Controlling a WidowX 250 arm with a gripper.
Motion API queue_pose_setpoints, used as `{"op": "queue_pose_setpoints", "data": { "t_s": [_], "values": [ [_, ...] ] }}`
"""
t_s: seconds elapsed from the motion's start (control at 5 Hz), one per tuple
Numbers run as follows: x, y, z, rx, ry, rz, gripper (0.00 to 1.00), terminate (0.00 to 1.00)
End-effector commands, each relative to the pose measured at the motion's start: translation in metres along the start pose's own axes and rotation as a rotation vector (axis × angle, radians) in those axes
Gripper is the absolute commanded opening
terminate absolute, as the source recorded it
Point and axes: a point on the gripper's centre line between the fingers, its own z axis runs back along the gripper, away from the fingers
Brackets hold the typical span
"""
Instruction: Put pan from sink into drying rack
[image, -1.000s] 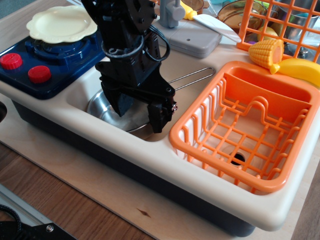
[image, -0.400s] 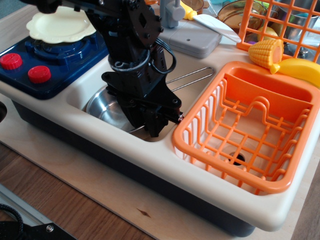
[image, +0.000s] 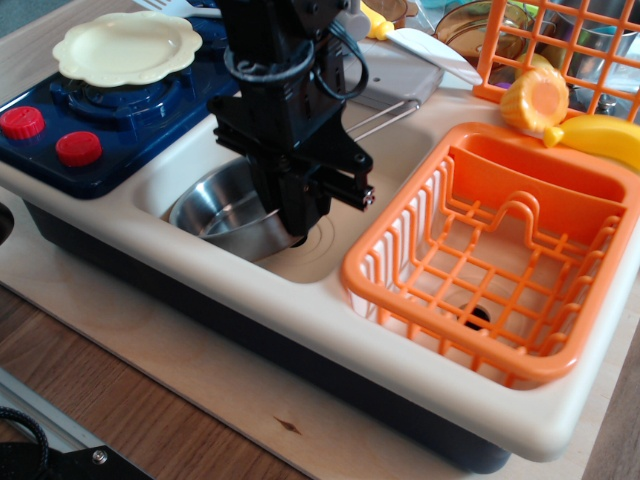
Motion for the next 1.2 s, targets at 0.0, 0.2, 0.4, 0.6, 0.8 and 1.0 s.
{"op": "queue_pose_setpoints", "data": {
  "t_s": [0.0,0.2,0.4,0.6,0.8,1.0],
  "values": [
    [0.010,0.028,0.018,0.074,-0.048,-0.007,0.00,0.00],
    [0.017,0.027,0.034,0.083,-0.017,-0.004,0.00,0.00],
    [0.026,0.007,0.051,0.100,-0.002,0.016,0.00,0.00],
    [0.032,-0.032,0.056,0.096,-0.002,0.042,0.00,0.00],
    [0.036,-0.081,0.054,0.074,-0.026,0.078,0.00,0.00],
    [0.042,-0.126,0.053,0.088,-0.074,0.097,0.00,0.00]
  ]
}}
